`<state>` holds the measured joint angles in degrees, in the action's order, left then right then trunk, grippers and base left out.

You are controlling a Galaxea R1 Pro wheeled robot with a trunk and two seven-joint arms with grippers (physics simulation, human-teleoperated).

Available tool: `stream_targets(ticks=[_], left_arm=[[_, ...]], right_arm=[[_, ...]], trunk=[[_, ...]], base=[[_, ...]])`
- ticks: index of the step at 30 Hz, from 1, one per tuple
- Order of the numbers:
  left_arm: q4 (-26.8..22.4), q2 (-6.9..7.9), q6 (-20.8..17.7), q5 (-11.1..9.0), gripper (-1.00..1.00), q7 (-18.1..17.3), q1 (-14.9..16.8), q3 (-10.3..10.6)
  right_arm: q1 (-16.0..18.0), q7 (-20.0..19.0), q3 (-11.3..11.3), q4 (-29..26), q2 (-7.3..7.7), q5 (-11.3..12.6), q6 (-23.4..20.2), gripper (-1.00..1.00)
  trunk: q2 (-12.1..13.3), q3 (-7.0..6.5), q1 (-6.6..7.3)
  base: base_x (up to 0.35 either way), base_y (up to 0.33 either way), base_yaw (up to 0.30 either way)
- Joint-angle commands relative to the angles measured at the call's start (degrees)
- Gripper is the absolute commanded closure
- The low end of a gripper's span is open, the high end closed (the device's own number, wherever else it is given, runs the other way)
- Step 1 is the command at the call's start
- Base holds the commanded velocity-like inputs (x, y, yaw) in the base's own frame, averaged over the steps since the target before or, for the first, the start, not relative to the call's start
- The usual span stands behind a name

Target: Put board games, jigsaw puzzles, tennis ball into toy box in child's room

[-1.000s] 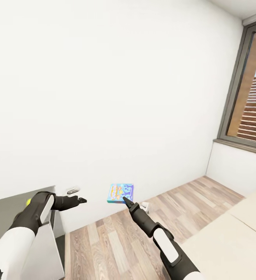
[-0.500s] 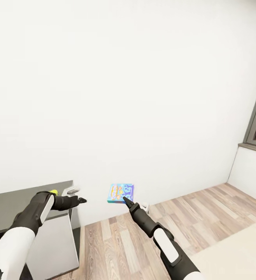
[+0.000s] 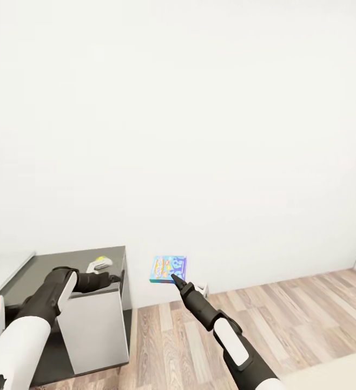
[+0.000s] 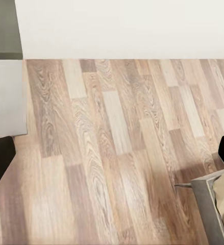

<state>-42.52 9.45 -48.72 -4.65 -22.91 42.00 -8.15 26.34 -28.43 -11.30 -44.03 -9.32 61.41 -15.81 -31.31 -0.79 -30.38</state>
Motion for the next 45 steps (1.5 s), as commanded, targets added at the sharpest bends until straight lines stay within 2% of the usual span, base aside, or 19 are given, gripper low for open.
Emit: stream_targets(ticks=[1, 22, 35, 45], left_arm=[[0.0, -0.05, -0.4, -0.4, -1.00, 0.1, 0.0, -0.1], [0.0, -0.21, -0.5, -0.4, -1.00, 0.1, 0.0, -0.1], [0.0, -0.16, -0.5, -0.4, -1.00, 0.1, 0.0, -0.1], [0.0, -0.22, -0.4, -0.4, -1.00, 0.1, 0.0, -0.1]], right_arm=[[0.0, 0.0, 0.0, 0.0, 0.00, 0.7, -0.4, 1.00], [0.0, -0.1, -0.1, 0.0, -0.02, 0.6, -0.3, 1.00], [0.0, -0.1, -0.1, 0.0, -0.01, 0.4, -0.3, 1.00], [0.0, -0.1, -0.1, 0.0, 0.00, 0.4, -0.3, 1.00]], trunk=[[0.0, 0.02, -0.02], [0.0, 0.02, -0.02], [0.0, 0.02, -0.02], [0.0, 0.02, -0.02]], base=[[-0.018, -0.005, 0.280], [-0.099, -0.088, 0.038], [-0.011, -0.012, 0.124], [0.000, 0.000, 0.019]])
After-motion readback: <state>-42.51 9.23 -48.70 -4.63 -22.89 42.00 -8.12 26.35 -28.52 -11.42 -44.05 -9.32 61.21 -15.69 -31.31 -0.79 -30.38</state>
